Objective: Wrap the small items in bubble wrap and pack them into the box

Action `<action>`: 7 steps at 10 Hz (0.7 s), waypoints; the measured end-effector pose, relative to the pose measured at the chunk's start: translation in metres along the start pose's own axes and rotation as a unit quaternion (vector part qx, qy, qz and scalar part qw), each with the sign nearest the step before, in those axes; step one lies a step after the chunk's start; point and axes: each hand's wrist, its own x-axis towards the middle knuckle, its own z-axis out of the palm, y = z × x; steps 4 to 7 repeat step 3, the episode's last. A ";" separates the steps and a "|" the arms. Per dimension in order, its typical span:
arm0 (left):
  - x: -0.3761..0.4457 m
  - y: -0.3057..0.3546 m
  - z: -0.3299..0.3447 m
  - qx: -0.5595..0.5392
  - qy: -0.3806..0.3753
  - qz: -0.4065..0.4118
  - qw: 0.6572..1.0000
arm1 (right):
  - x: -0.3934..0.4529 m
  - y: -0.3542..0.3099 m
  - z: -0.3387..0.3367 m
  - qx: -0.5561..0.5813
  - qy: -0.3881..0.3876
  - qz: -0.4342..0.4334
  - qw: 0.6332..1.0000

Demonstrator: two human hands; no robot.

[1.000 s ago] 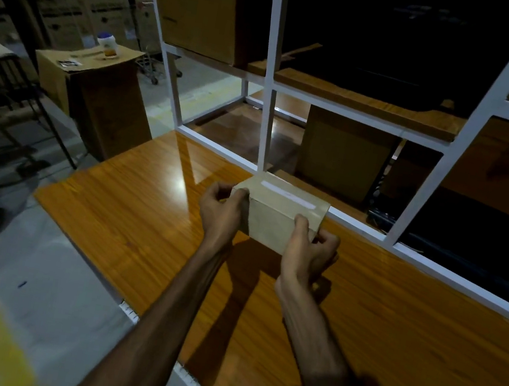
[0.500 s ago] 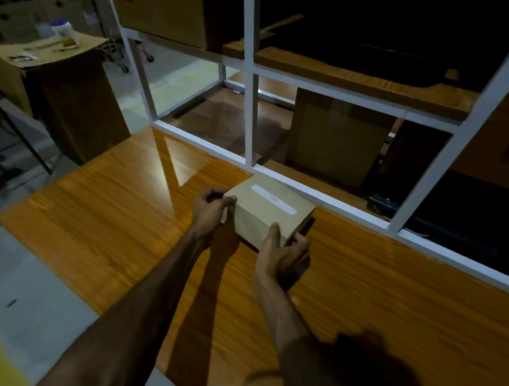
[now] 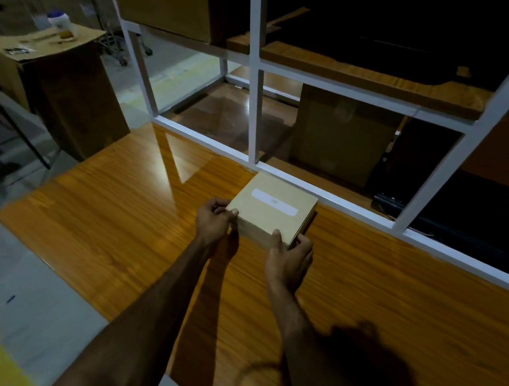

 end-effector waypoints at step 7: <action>-0.048 -0.007 0.002 0.142 0.070 0.088 0.983 | 0.007 0.013 -0.044 -0.067 -0.084 -0.024 0.994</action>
